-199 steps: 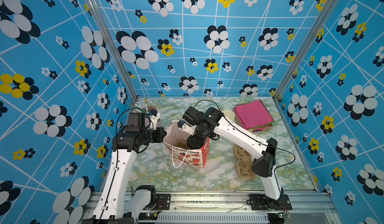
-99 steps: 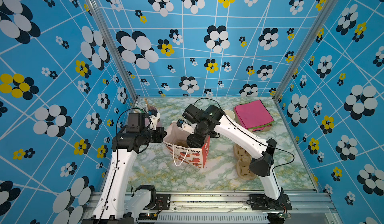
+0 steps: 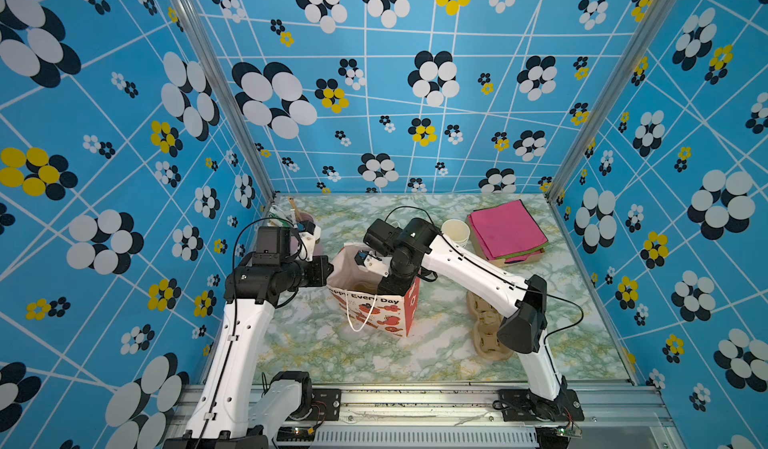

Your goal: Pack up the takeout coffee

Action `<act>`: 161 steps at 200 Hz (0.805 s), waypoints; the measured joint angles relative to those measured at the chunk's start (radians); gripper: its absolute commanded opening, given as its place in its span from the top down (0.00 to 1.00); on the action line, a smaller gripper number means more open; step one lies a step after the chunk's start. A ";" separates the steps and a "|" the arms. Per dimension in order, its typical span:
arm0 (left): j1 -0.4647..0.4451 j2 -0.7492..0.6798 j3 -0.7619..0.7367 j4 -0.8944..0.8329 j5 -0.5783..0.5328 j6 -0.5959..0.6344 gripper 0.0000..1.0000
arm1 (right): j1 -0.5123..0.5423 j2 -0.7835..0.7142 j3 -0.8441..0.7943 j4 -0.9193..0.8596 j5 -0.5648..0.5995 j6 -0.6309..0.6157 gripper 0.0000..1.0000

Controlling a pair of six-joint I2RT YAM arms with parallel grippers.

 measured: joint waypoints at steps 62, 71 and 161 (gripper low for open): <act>0.000 0.000 -0.001 0.000 0.000 0.000 0.95 | 0.000 0.031 -0.029 0.010 0.000 -0.003 0.49; 0.000 0.000 -0.001 0.000 0.000 0.000 0.95 | 0.000 0.031 -0.037 0.018 0.000 -0.003 0.49; 0.000 -0.001 -0.001 0.001 0.000 0.000 0.95 | 0.000 0.031 -0.097 0.057 0.004 -0.003 0.48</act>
